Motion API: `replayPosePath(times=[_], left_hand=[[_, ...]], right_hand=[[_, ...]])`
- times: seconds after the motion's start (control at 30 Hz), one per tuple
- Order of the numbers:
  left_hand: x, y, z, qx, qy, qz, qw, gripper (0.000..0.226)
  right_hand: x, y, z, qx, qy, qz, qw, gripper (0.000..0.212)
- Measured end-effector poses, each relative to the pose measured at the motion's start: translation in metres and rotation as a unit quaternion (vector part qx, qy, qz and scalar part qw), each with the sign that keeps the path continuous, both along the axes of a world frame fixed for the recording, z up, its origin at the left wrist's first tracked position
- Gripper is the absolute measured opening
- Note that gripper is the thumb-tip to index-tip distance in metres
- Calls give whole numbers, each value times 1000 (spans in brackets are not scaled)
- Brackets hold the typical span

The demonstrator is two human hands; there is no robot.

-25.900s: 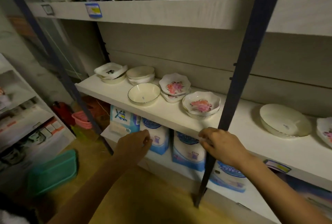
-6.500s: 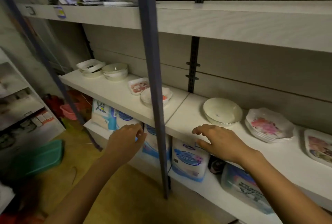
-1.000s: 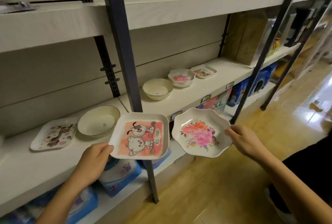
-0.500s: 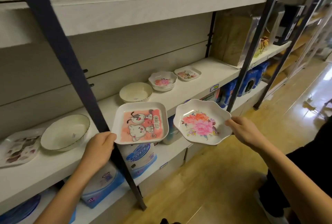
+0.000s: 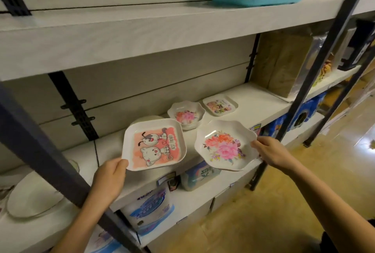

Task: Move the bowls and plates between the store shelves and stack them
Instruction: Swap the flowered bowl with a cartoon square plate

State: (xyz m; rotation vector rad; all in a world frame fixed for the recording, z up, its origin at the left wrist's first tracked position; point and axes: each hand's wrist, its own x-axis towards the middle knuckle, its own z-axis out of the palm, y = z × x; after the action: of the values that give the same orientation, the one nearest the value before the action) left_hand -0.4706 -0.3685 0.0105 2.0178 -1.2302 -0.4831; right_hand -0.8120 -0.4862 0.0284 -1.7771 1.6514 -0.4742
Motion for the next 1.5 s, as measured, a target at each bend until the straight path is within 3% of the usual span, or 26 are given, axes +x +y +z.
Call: replayPosePath(times=[0.27, 0.63, 0.77, 0.93, 1.03, 1.17, 1.5], left_hand=[[9, -31, 0, 23, 10, 76, 997, 29], [-32, -73, -1, 38, 28, 219, 975, 28], [-47, -81, -4, 13, 39, 276, 960, 13], [-62, -83, -3, 78, -1, 289, 954, 26], [-67, -80, -4, 89, 24, 317, 944, 8], [-70, -82, 1, 22, 45, 322, 946, 36], [-61, -89, 5, 38, 17, 318, 947, 39]], right_hand=[[22, -98, -22, -5, 31, 75, 997, 38], [54, -244, -33, -51, 33, 205, 977, 32], [72, -277, -45, -44, 60, 241, 968, 37], [92, -297, -59, -35, 83, 258, 962, 40], [102, -302, -62, -34, 83, 259, 962, 41], [114, -306, -61, -33, 114, 264, 957, 44], [123, -305, -65, -14, 178, 269, 946, 47]])
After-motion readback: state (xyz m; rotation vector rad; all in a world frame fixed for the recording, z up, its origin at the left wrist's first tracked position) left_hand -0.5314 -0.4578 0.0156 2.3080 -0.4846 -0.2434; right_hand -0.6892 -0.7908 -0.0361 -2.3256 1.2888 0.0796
